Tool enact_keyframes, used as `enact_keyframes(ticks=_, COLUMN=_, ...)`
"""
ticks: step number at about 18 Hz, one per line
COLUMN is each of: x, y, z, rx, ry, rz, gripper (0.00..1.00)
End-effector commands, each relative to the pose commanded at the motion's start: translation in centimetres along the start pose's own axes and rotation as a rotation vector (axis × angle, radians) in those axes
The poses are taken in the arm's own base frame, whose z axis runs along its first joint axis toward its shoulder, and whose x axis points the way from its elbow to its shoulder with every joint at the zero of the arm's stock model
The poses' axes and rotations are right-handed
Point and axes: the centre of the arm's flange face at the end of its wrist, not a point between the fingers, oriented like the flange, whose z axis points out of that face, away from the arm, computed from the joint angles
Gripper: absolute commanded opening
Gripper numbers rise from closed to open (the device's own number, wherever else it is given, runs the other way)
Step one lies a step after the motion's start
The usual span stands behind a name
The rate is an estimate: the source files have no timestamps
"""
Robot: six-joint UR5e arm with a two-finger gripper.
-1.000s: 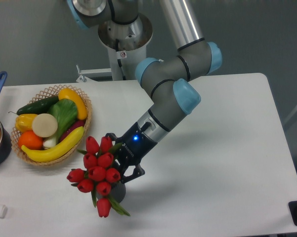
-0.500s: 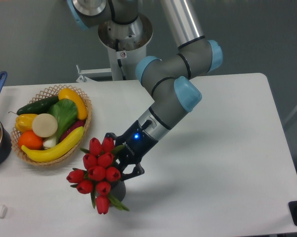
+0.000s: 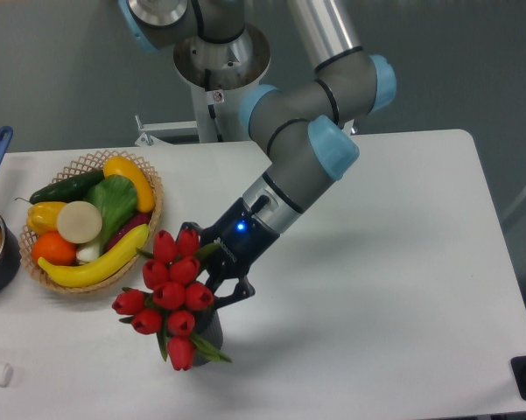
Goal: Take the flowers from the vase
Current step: 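Lift the gripped tulips up and out of the grey vase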
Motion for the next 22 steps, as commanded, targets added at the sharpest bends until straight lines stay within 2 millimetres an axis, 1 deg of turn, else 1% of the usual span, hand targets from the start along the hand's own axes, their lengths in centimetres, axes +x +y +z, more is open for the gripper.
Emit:
enact_keyframes(ticks=4, x=1.9, y=-2.7, z=-1.5, rx=0.026, ry=-0.010, rz=-0.023, gripper=0.43)
enact_keyframes(ticks=5, x=2.0, y=-3.2, z=-2.0, rx=0.031, ry=-0.019, rz=-0.033, gripper=0.43)
enact_keyframes(ticks=10, x=1.6, y=-5.3, z=-3.2, rx=0.046, ry=-0.039, rz=-0.009, gripper=0.43)
enact_keyframes(ticks=12, x=1.5, y=-5.9, z=-3.5, rx=0.050, ry=-0.046, rz=0.003, gripper=0.43)
enact_keyframes(ticks=14, x=1.2, y=-6.6, z=-4.2, rx=0.056, ry=-0.059, rz=0.011, gripper=0.43)
enact_keyframes(ticks=18, x=0.5, y=-9.2, z=-6.7, rx=0.082, ry=-0.101, rz=-0.031, gripper=0.43)
enact_keyframes(ticks=19, x=0.2, y=-9.4, z=-7.0, rx=0.085, ry=-0.108, rz=-0.029, gripper=0.43)
enact_keyframes(ticks=22, x=0.6, y=-10.2, z=-7.7, rx=0.093, ry=-0.117, rz=-0.035, gripper=0.43)
